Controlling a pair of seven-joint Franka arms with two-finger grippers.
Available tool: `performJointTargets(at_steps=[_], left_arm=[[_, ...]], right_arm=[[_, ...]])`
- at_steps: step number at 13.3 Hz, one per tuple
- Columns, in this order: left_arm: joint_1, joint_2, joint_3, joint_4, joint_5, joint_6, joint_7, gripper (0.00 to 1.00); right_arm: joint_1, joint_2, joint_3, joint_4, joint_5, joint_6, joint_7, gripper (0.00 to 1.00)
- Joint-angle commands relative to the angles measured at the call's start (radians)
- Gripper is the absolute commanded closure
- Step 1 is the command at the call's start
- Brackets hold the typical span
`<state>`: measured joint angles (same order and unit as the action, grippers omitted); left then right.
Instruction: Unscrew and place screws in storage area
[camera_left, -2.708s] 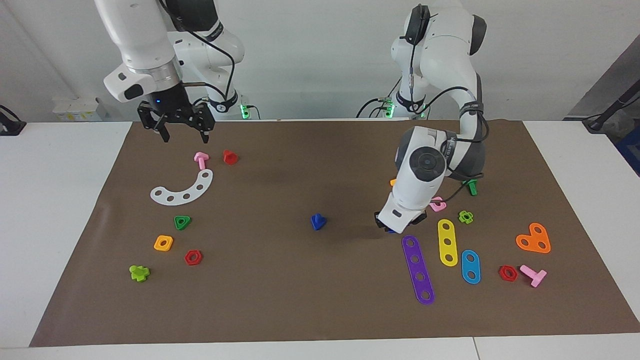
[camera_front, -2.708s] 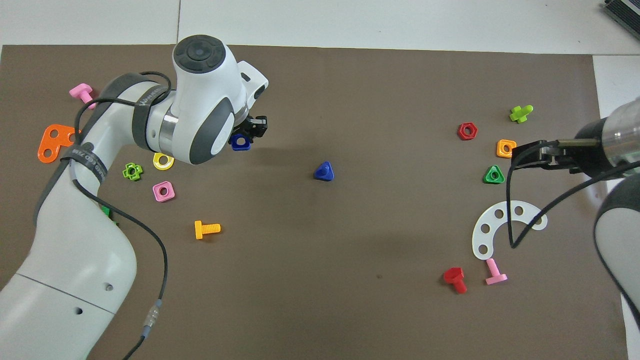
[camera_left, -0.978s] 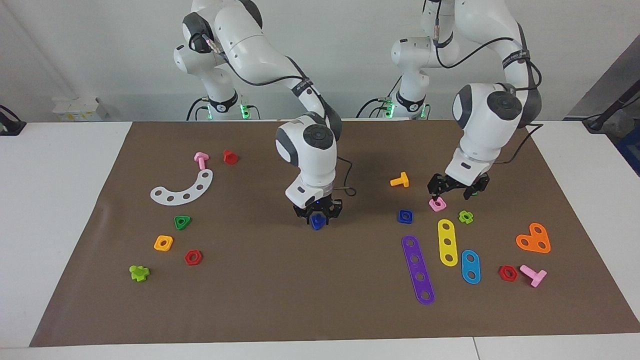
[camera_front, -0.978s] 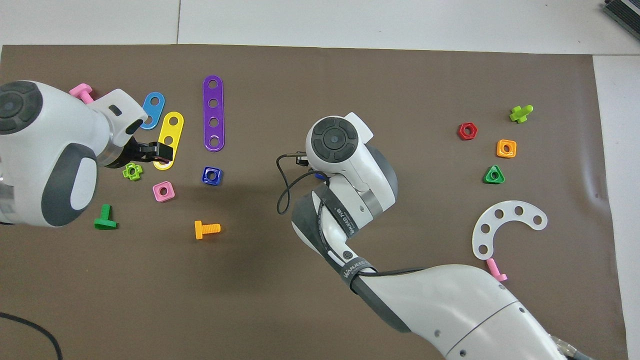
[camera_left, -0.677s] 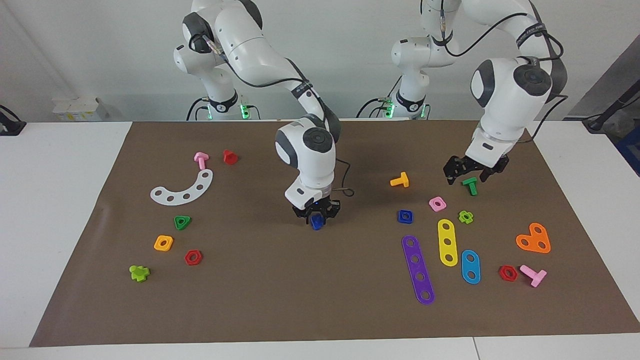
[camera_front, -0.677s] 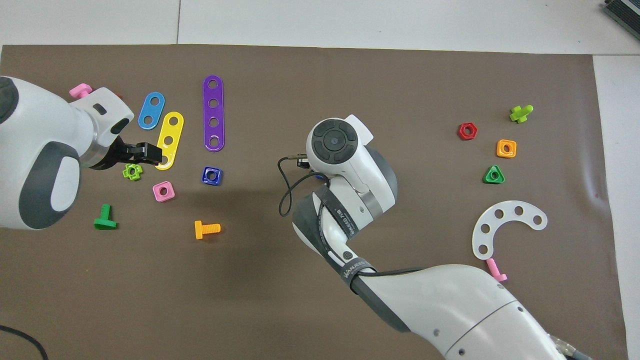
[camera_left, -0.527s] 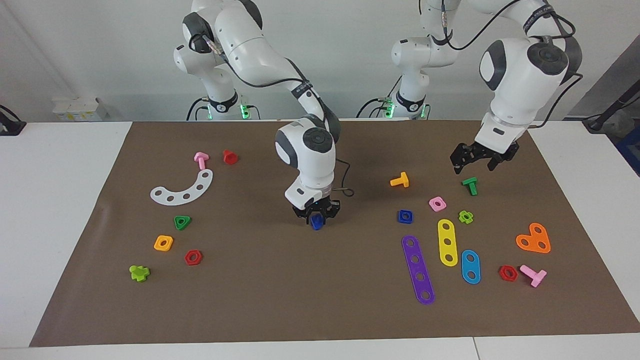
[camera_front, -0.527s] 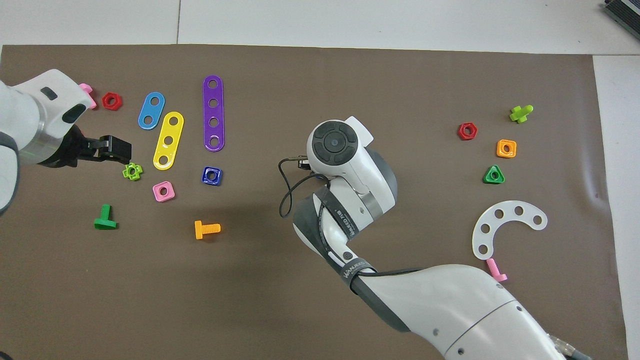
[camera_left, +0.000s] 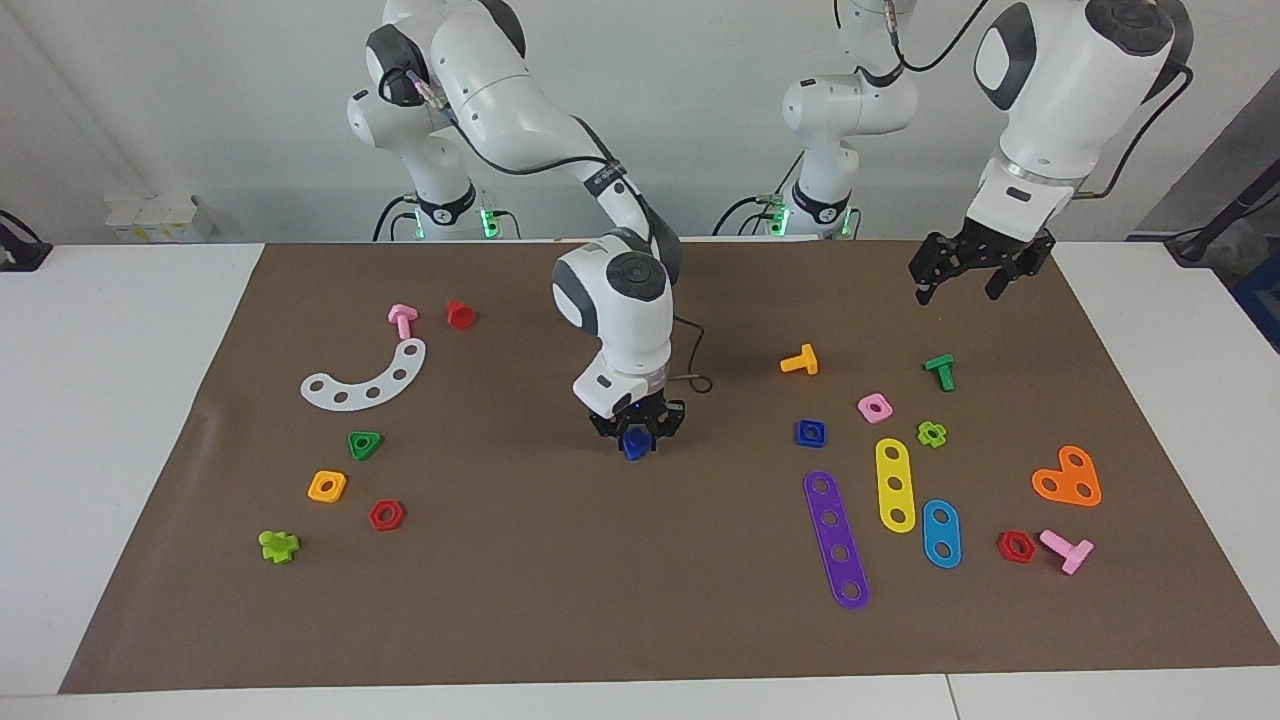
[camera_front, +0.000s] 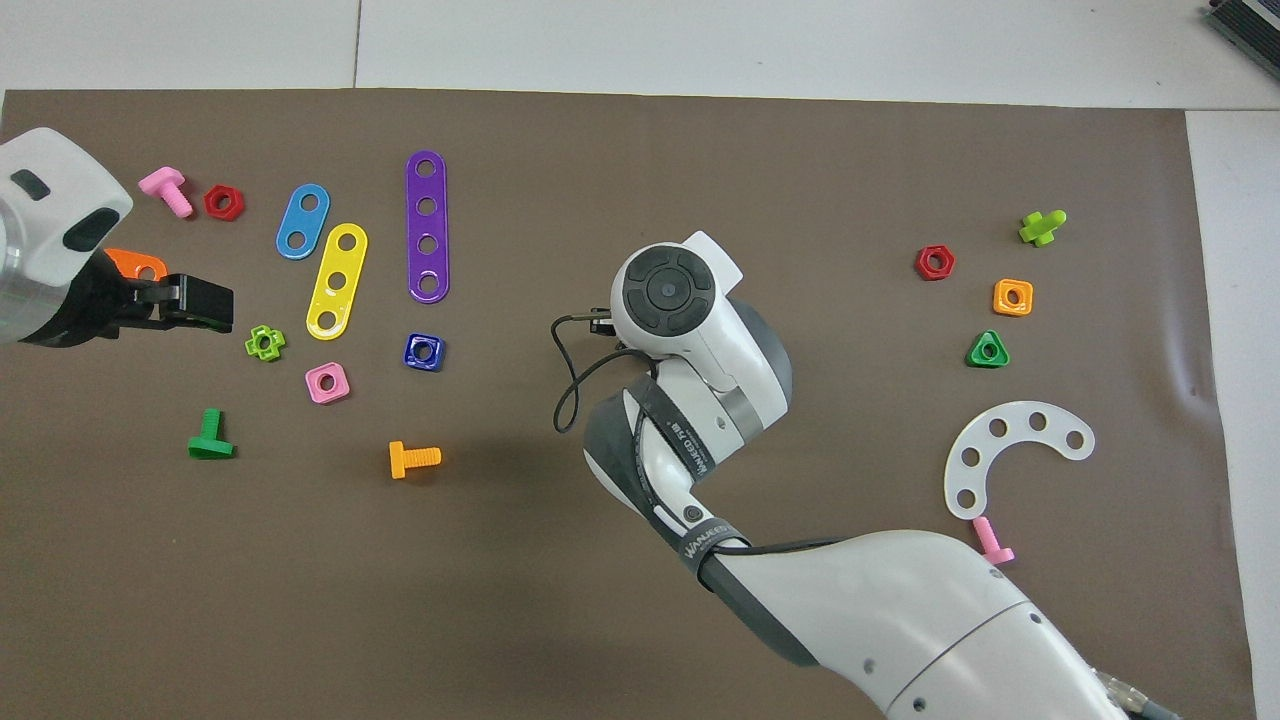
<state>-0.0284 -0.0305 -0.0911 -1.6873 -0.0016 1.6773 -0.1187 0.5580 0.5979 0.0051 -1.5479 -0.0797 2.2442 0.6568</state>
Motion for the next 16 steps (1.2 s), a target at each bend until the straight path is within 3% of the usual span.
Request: performJointTargets(at_steps=[1,11,12,13,16], left_arm=[[0.012,0.0,-0.006,0.017,-0.023,-0.034,0.017,0.0],[0.013,-0.006,-0.004,0.006,-0.054,-0.018,0.073,0.0],[0.013,-0.006,-0.004,0.005,-0.052,-0.013,0.074,0.0],[0.013,-0.008,-0.004,0.003,-0.054,-0.011,0.076,0.0],[0.015,-0.008,-0.003,0.003,-0.054,-0.01,0.122,0.0]], right_arm=[[-0.001,-0.015,0.003,-0.02,0.001,-0.012,-0.022,0.5],[-0.003,-0.017,0.003,-0.011,0.0,-0.017,-0.023,0.53],[-0.003,-0.017,0.003,-0.011,-0.002,-0.017,-0.025,0.67],[-0.003,-0.017,0.003,-0.011,-0.008,-0.015,-0.026,0.98],[-0.001,-0.017,0.003,-0.005,-0.014,-0.005,-0.026,1.0]])
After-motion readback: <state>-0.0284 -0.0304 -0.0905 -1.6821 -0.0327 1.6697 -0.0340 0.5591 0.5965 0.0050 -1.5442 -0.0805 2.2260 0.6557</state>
